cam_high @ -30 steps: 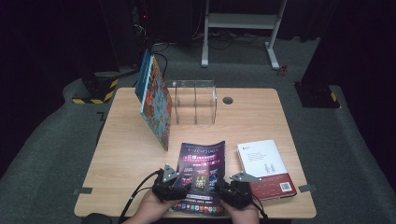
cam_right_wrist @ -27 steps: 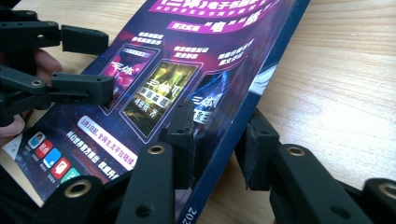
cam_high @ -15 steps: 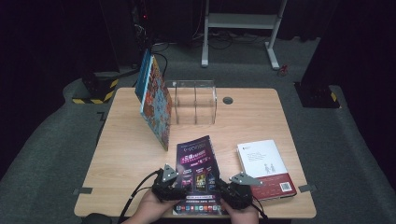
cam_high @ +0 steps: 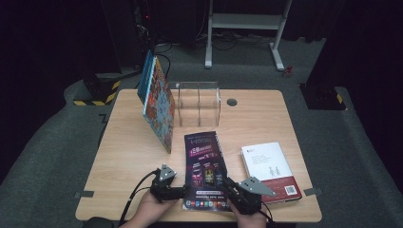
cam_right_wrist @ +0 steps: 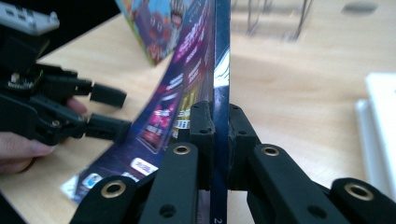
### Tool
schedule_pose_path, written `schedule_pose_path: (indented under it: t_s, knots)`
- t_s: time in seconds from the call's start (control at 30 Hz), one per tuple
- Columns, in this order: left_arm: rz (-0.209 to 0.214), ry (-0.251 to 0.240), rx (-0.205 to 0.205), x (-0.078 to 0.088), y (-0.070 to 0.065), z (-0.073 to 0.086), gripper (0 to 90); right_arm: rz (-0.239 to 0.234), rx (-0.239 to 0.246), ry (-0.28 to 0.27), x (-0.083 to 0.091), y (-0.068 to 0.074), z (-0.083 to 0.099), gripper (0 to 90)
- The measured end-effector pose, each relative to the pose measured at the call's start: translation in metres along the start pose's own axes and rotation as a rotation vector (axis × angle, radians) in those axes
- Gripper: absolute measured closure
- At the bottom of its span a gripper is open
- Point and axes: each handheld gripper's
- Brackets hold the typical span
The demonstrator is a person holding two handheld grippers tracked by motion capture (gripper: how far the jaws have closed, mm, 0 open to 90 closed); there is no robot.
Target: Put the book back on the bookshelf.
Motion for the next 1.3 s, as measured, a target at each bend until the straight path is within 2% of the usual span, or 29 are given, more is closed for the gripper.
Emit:
schedule_pose_path:
  t_s: [0.1,0.2,0.37,0.5,0.57,0.67,0.87,1.2,1.3]
  knots:
    - [-0.011,-0.012,-0.002,0.004,0.004,-0.001,26.5,0.040,0.030,-0.074,0.008,0.000,-0.004,84.2]
    - [-0.018,-0.025,-0.005,0.006,0.006,-0.002,27.3,0.065,0.031,-0.147,0.014,-0.001,-0.008,84.2]
    - [-0.031,-0.050,-0.028,0.009,0.008,-0.002,30.0,0.093,0.026,-0.229,0.018,-0.005,-0.014,84.2]
    - [-0.056,-0.074,-0.039,0.010,0.010,-0.001,30.3,0.123,0.019,-0.294,0.019,-0.008,-0.018,84.2]
    - [-0.071,-0.081,-0.049,0.011,0.013,-0.001,30.6,0.145,0.026,-0.311,0.020,-0.009,-0.020,84.1]
    - [-0.084,-0.090,-0.037,0.011,0.015,0.000,30.6,0.166,0.014,-0.328,0.020,-0.011,-0.022,84.1]
    - [-0.118,-0.098,-0.052,0.010,0.018,0.001,31.3,0.186,0.006,-0.334,0.021,-0.017,-0.022,84.1]
    - [-0.107,-0.072,-0.041,0.009,0.016,0.002,30.3,0.206,0.016,-0.359,0.019,-0.017,-0.027,84.1]
    - [-0.107,-0.065,-0.055,0.008,0.016,0.001,30.3,0.211,0.021,-0.371,0.019,-0.016,-0.028,84.1]
Point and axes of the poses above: each handheld gripper's, and its own axes: x roughly backward along the jaws, z roughly out of its underside, y roughly to its left, and after that the axes turned 6 degrees about z, right-handed
